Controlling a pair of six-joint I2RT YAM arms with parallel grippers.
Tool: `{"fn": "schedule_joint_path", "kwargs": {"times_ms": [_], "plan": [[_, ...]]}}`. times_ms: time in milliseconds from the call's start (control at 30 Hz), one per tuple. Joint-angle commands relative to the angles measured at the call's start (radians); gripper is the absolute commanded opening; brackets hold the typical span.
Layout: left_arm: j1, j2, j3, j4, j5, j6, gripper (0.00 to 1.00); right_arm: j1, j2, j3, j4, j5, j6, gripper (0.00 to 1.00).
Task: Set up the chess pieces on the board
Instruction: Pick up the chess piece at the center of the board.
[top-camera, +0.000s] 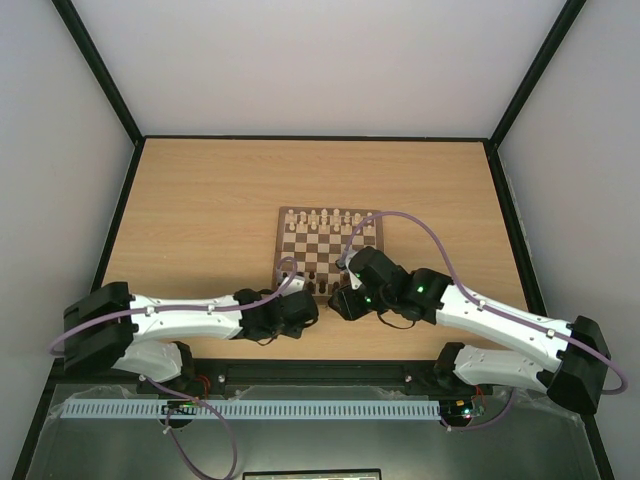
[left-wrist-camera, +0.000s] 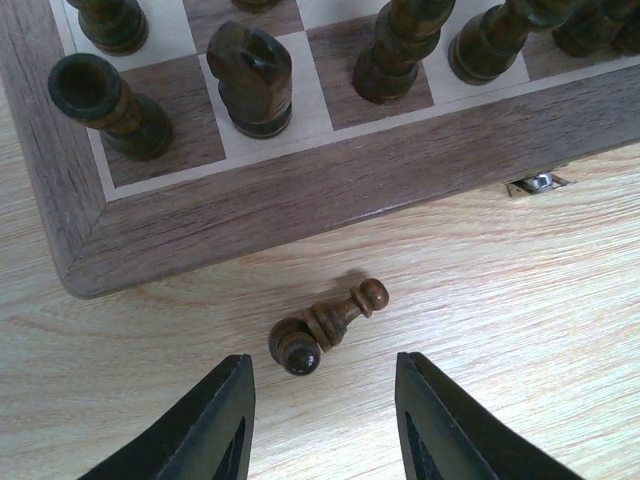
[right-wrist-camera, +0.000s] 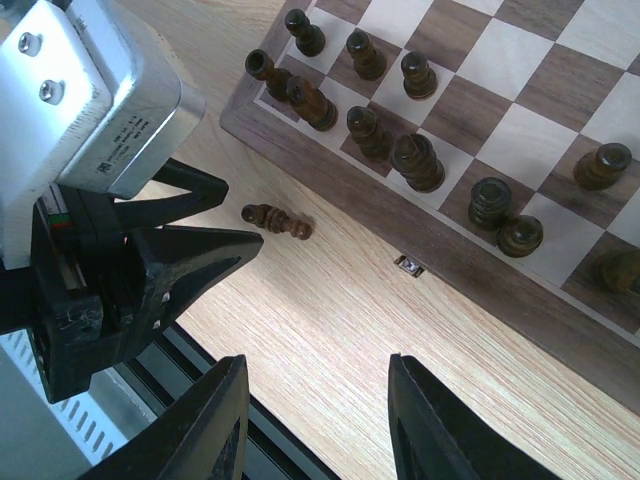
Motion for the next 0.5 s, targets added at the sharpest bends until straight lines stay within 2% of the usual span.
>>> {"fn": "schedule_joint_path", "kwargs": {"times_ms": [0, 467], "plan": [[0.009, 0.021, 0.016, -0.011, -0.005, 0.009, 0.41, -0.003, 0.008, -0.019, 0.005, -0.009, -0.014, 0.38], [0.025, 0.084, 0.036, -0.021, -0.003, 0.033, 0.3, -0.003, 0.015, -0.031, 0.011, -0.002, -0.018, 0.38]]}}
